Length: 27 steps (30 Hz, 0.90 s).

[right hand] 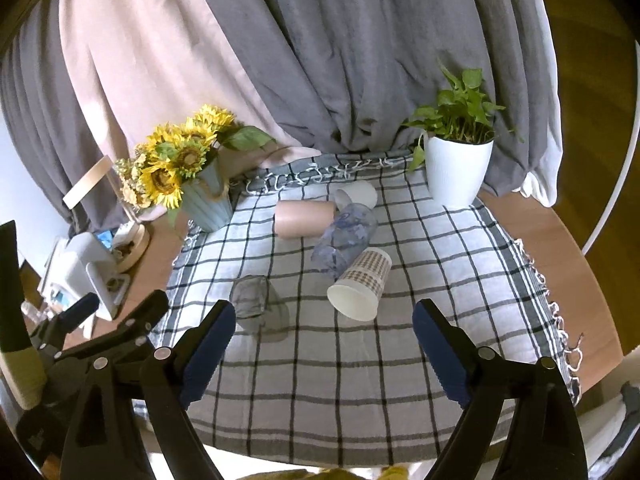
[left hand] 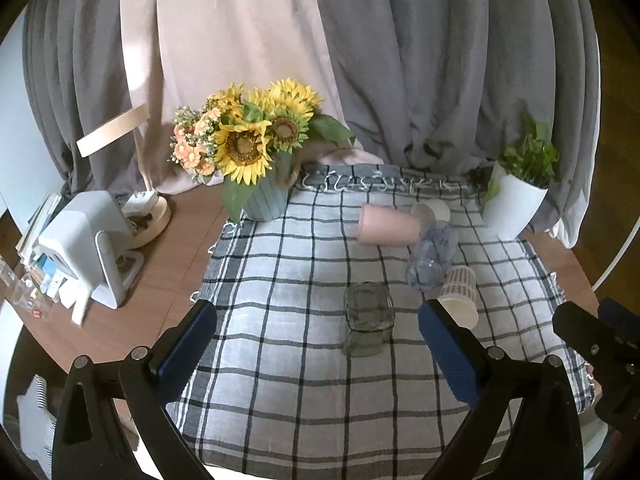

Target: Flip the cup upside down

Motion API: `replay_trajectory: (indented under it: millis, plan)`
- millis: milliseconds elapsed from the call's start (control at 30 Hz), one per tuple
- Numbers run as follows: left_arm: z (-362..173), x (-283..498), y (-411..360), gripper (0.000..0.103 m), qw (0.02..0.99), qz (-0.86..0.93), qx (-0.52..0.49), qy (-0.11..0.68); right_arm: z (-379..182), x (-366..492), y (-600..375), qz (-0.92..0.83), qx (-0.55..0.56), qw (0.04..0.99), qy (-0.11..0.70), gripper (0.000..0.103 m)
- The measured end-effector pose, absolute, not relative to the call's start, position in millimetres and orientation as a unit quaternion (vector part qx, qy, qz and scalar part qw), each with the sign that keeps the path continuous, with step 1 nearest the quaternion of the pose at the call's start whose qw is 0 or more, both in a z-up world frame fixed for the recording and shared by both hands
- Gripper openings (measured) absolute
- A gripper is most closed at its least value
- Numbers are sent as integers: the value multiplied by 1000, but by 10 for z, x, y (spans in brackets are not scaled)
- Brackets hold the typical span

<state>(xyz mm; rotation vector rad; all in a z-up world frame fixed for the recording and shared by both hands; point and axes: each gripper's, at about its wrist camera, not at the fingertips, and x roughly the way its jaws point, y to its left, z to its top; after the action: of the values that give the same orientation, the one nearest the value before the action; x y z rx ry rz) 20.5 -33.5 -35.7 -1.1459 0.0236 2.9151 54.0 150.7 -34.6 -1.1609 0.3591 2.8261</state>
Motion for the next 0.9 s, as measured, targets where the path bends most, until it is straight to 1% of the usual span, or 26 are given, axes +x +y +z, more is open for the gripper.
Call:
replay_trajectory:
  millis: [267,767,833,900]
  plan:
    - [-266,295,-333,103,11,940,-340,5,-297,596,1463,923,-368,34,111,90]
    - [-245,327,-313,103,9,940,-341,2,-272,614,1457,923,-369,33,107,90]
    - [-248,321,-319,103,9,940,-340,2,-270,613,1454,923,-369,33,107,94]
    - [-247,325,-317,103,9,940,-340,1,-269,614,1455,923,-368,33,108,94]
